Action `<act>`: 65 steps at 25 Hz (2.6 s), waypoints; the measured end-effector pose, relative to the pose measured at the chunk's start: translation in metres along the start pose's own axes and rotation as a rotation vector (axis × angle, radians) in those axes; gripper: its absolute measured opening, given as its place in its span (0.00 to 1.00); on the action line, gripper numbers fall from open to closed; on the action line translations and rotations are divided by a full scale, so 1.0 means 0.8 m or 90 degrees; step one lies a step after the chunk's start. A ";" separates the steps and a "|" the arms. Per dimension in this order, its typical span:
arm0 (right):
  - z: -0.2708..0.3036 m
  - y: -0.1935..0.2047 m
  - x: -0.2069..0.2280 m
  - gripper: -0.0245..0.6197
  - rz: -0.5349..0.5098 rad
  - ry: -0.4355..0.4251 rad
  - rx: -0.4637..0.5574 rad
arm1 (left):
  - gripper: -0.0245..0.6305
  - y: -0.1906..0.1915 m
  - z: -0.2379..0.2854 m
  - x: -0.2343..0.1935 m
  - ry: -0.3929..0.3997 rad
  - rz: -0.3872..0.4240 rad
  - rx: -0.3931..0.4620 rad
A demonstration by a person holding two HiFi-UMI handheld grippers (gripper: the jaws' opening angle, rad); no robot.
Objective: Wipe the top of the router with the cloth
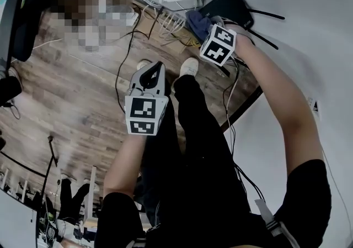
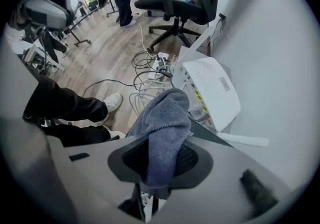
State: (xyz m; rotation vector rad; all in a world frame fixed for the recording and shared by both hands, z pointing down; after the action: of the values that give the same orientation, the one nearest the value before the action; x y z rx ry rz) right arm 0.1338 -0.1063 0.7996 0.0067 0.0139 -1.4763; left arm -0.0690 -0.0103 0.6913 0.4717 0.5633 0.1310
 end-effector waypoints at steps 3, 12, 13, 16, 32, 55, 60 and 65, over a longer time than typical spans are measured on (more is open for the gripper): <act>0.000 -0.009 -0.005 0.20 0.007 -0.029 0.028 | 0.06 -0.002 -0.001 0.002 0.000 -0.001 0.002; 0.011 0.047 0.041 0.20 0.106 0.023 0.037 | 0.06 0.005 0.006 0.007 0.000 -0.001 -0.004; 0.012 0.057 0.049 0.20 0.126 0.036 0.030 | 0.06 0.005 0.006 0.008 -0.001 -0.002 -0.004; 0.016 0.088 0.071 0.20 0.147 0.080 -0.002 | 0.06 0.005 0.007 0.013 0.000 -0.004 -0.005; 0.030 0.164 0.095 0.20 0.171 0.109 -0.270 | 0.06 0.003 0.016 0.009 -0.004 -0.007 -0.009; 0.013 0.054 -0.008 0.20 0.168 -0.299 -0.027 | 0.06 0.016 0.023 0.032 -0.012 -0.009 -0.005; 0.016 0.107 0.022 0.20 0.228 -0.205 -0.110 | 0.06 0.016 0.018 0.040 -0.016 -0.004 0.002; 0.021 0.137 0.048 0.20 0.265 -0.121 -0.155 | 0.06 0.015 0.021 0.050 -0.018 -0.011 0.008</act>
State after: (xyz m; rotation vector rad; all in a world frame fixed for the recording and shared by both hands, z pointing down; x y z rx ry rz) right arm 0.2470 -0.1340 0.8154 -0.3122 0.0357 -1.0473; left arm -0.0257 0.0038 0.6903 0.4803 0.5408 0.1034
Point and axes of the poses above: the fingertips, and each gripper's own axes: z forward along the fingers, x to its right, y out of its underside, the point moved 7 cm from there along -z, backward along the fingers, and after that the axes turned 12 degrees about -z, right-handed, at the moved point
